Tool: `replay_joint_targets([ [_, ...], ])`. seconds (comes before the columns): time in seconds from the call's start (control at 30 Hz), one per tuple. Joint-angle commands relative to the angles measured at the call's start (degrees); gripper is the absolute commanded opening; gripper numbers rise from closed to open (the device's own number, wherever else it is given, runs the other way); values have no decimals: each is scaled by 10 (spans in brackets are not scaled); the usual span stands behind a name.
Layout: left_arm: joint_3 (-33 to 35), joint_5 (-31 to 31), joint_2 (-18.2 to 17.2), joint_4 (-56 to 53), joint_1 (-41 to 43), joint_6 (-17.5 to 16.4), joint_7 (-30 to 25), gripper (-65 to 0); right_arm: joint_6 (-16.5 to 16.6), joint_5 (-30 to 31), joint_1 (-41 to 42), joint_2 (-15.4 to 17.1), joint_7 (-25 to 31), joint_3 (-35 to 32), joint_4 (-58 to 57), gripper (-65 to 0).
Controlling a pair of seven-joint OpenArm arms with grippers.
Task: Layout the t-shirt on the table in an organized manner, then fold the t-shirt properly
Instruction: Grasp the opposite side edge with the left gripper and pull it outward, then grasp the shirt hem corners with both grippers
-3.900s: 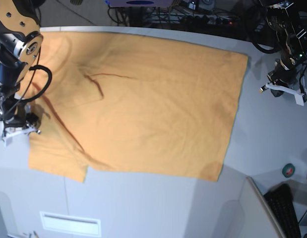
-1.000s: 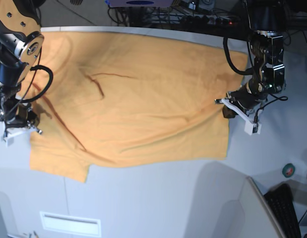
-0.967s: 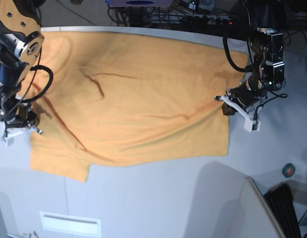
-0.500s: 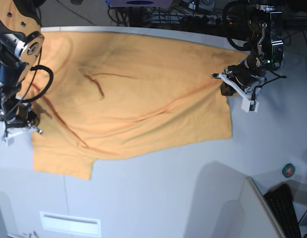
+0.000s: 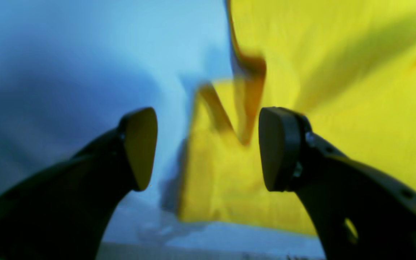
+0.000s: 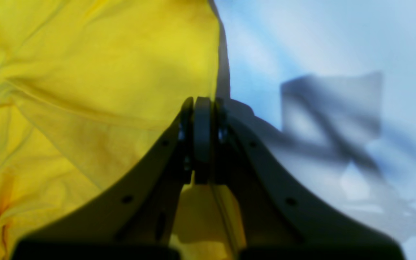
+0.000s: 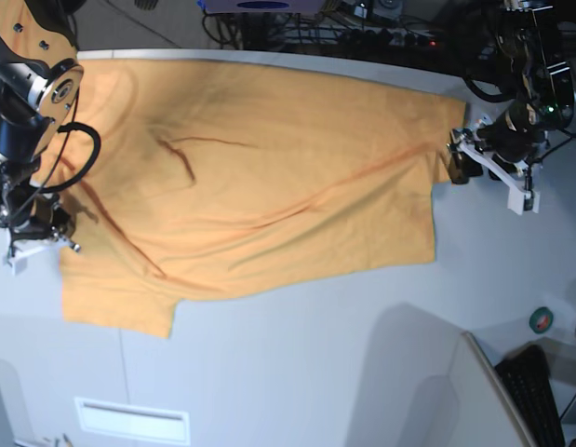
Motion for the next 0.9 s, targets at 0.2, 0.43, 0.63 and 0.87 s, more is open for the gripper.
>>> replay_joint_targets([
  [0.2, 22, 0, -43, -178, -184, -1, -7, -230, 3, 4, 21, 10, 8, 0, 8, -650],
  [0.43, 195, 0, -78, -464, -393, -1, -83, -230, 3, 4, 22, 9, 8, -1, 8, -650],
  [0.63, 301, -5, -73, -605, -475, -2, -150, -229, 3, 4, 21, 10, 8, -1, 8, -650],
  [0.87, 315, -5, -64, -651, -485, -2, -188, -227, 3, 4, 21, 11, 8, -1, 8, -650],
])
